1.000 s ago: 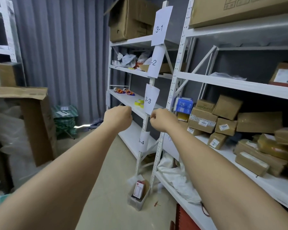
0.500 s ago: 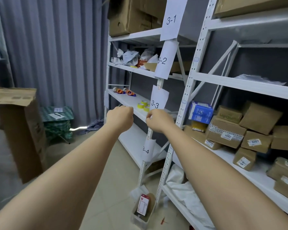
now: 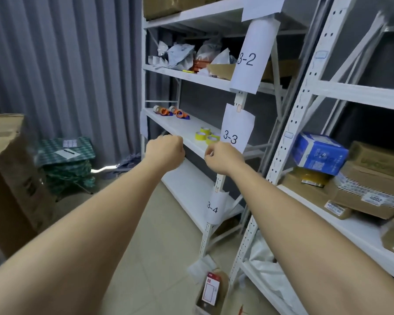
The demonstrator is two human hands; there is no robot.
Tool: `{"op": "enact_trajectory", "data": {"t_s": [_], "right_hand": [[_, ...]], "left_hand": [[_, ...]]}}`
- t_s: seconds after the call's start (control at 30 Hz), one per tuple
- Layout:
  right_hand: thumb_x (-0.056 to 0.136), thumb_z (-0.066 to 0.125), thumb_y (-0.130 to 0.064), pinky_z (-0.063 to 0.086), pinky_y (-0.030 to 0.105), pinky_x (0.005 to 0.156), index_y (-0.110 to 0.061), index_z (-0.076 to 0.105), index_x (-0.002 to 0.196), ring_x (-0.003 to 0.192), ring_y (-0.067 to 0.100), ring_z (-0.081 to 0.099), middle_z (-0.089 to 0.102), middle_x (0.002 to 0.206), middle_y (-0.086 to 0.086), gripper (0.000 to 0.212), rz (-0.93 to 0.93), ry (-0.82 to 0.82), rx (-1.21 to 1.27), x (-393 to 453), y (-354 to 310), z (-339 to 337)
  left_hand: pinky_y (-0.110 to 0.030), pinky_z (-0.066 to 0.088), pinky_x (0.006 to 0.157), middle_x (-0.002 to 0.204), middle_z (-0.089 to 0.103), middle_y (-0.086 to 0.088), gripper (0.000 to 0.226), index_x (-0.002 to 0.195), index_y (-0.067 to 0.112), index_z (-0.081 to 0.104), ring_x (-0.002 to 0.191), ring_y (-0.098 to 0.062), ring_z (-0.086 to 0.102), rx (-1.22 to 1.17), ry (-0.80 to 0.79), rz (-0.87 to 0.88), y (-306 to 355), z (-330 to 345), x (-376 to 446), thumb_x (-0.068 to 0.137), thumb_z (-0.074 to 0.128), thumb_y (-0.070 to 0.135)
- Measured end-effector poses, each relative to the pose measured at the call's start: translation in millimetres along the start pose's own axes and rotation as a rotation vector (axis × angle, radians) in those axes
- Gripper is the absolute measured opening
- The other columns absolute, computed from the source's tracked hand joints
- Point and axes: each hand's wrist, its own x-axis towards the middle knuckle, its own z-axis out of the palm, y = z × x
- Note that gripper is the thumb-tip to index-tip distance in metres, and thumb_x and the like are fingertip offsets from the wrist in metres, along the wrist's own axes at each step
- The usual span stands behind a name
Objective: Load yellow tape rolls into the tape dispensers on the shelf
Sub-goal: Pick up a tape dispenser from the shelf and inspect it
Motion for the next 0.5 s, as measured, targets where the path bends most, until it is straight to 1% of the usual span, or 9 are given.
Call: {"op": "enact_trajectory", "data": {"t_s": [0.1, 0.17, 0.27, 0.33, 0.4, 0.5], "right_hand": [[0.087, 0.044, -0.020, 0.052, 0.036, 0.078, -0.019, 0.066, 0.101, 0.094, 0.027, 0.059, 0.064, 0.107, 0.006, 0.026, 0.010, 0.003, 0.011, 45, 2, 18], [0.087, 0.044, -0.019, 0.051, 0.035, 0.077, -0.020, 0.066, 0.102, 0.094, 0.028, 0.058, 0.064, 0.107, 0.006, 0.026, 0.007, 0.013, 0.015, 74, 5, 25], [0.087, 0.045, -0.017, 0.049, 0.033, 0.074, -0.020, 0.066, 0.102, 0.096, 0.028, 0.058, 0.064, 0.108, 0.006, 0.026, 0.010, 0.033, -0.002, 120, 11, 33], [0.086, 0.046, -0.016, 0.046, 0.030, 0.072, -0.021, 0.066, 0.103, 0.097, 0.027, 0.058, 0.064, 0.109, 0.005, 0.026, 0.003, 0.041, -0.023, 152, 12, 40], [0.087, 0.047, -0.020, 0.048, 0.031, 0.073, -0.022, 0.065, 0.102, 0.096, 0.027, 0.058, 0.065, 0.108, 0.004, 0.024, -0.007, 0.062, -0.030, 183, 9, 48], [0.091, 0.049, -0.033, 0.053, 0.037, 0.075, -0.022, 0.064, 0.102, 0.089, 0.024, 0.060, 0.067, 0.101, 0.002, 0.022, -0.038, 0.083, 0.028, 224, -1, 68]], "left_hand": [[-0.037, 0.039, 0.074, 0.104, 0.059, -0.011, 0.027, 0.109, 0.010, 0.056, 0.096, -0.032, 0.054, 0.019, 0.018, 0.003, -20, 25, 36, 0.091, 0.037, 0.016], [-0.038, 0.041, 0.075, 0.107, 0.058, -0.011, 0.027, 0.111, 0.010, 0.055, 0.097, -0.032, 0.053, -0.009, -0.007, -0.008, -29, 40, 64, 0.091, 0.038, 0.015], [-0.035, 0.044, 0.070, 0.108, 0.059, -0.009, 0.027, 0.111, 0.012, 0.054, 0.091, -0.029, 0.055, -0.059, -0.030, -0.020, -44, 58, 107, 0.092, 0.036, 0.016], [-0.032, 0.041, 0.065, 0.107, 0.061, -0.008, 0.027, 0.112, 0.013, 0.054, 0.083, -0.026, 0.054, -0.091, -0.015, -0.036, -57, 71, 132, 0.093, 0.036, 0.015], [-0.032, 0.039, 0.064, 0.110, 0.062, -0.007, 0.028, 0.115, 0.016, 0.054, 0.084, -0.026, 0.055, -0.129, -0.019, -0.054, -71, 84, 153, 0.094, 0.036, 0.015], [-0.032, 0.040, 0.064, 0.108, 0.062, -0.008, 0.029, 0.117, 0.017, 0.054, 0.086, -0.028, 0.058, -0.171, -0.008, -0.058, -95, 101, 181, 0.094, 0.036, 0.015]]}}
